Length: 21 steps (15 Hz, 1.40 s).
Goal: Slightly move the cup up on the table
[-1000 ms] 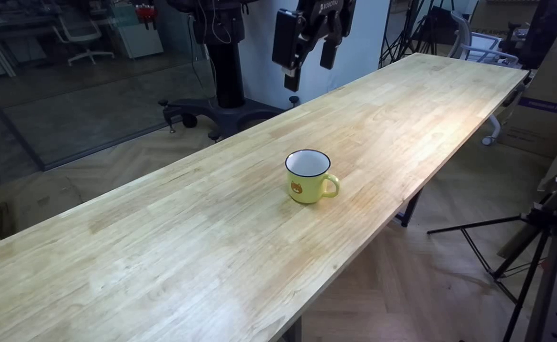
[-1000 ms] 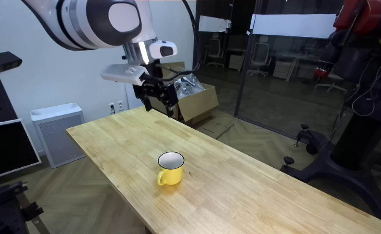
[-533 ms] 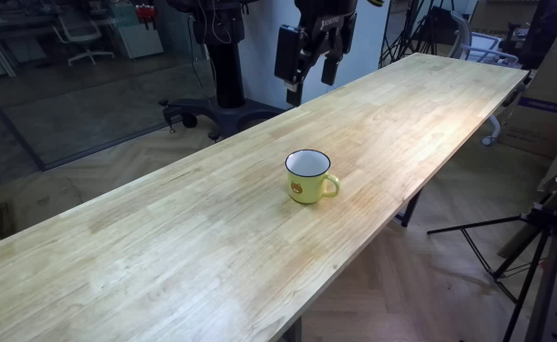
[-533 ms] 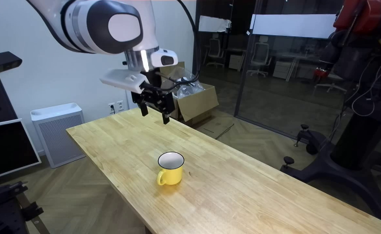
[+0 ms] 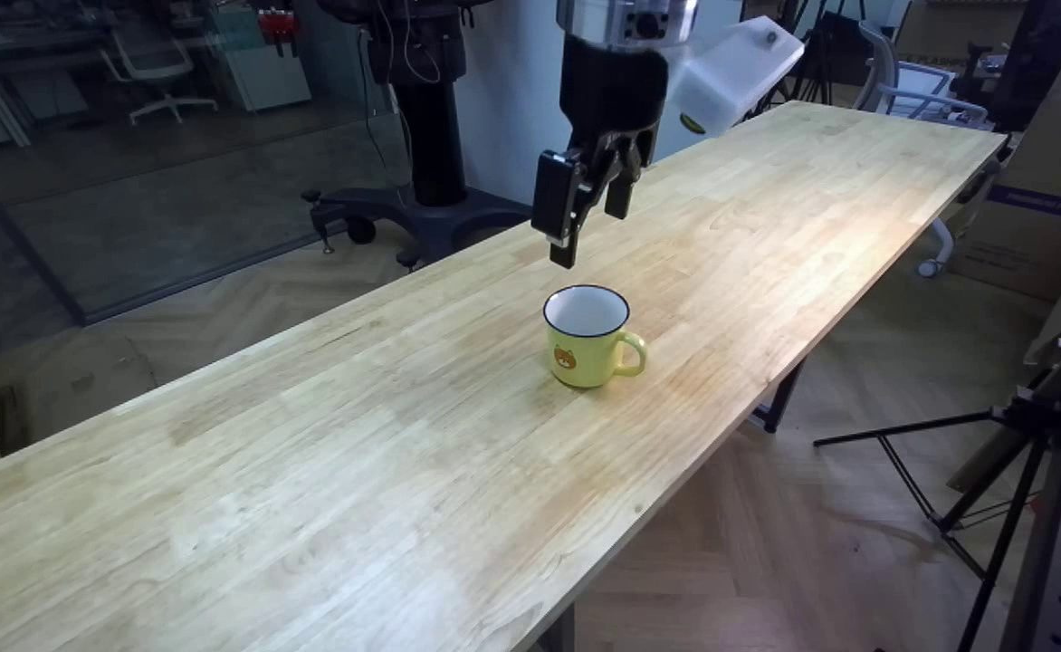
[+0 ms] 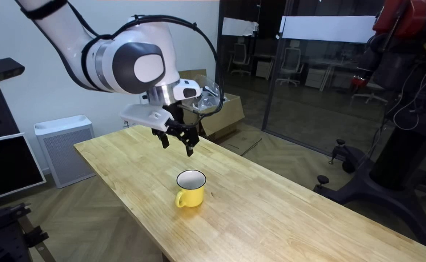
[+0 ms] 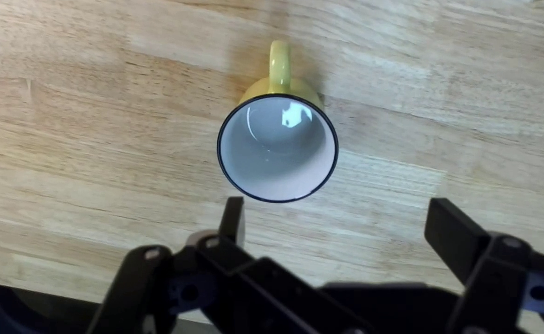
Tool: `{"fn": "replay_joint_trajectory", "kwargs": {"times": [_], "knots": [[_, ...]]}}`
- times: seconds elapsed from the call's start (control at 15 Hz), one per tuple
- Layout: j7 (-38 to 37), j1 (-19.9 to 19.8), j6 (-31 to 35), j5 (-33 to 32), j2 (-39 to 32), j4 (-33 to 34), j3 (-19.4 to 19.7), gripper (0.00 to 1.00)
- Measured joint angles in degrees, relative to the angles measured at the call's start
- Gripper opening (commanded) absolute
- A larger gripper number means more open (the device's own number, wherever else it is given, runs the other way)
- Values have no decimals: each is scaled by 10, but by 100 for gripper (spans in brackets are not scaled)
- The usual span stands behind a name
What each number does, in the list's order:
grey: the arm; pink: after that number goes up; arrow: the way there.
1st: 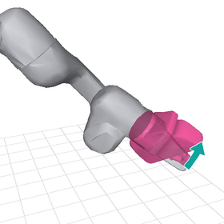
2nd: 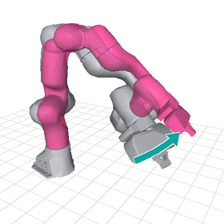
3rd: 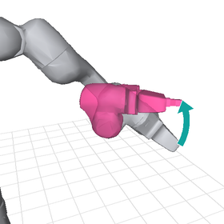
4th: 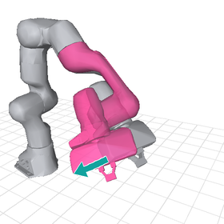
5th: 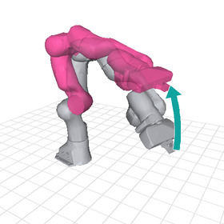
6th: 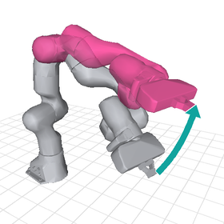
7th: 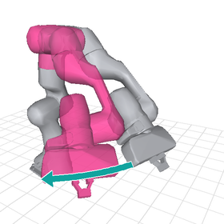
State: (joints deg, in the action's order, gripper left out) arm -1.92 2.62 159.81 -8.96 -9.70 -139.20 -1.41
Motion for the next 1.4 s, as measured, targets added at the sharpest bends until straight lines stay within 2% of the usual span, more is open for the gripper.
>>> {"fn": "replay_joint_trajectory", "kwargs": {"times": [0.27, 0.53, 0.87, 1.4], "knots": [[-2, 5, 48, -17, -44, 0, 11, 100], [8, 6, 79, 1, -84, 1, 4, 100], [29, 6, 89, 32, -120, 7, -8, 100], [73, -8, 91, 34, -155, 24, -11, 100]]}}
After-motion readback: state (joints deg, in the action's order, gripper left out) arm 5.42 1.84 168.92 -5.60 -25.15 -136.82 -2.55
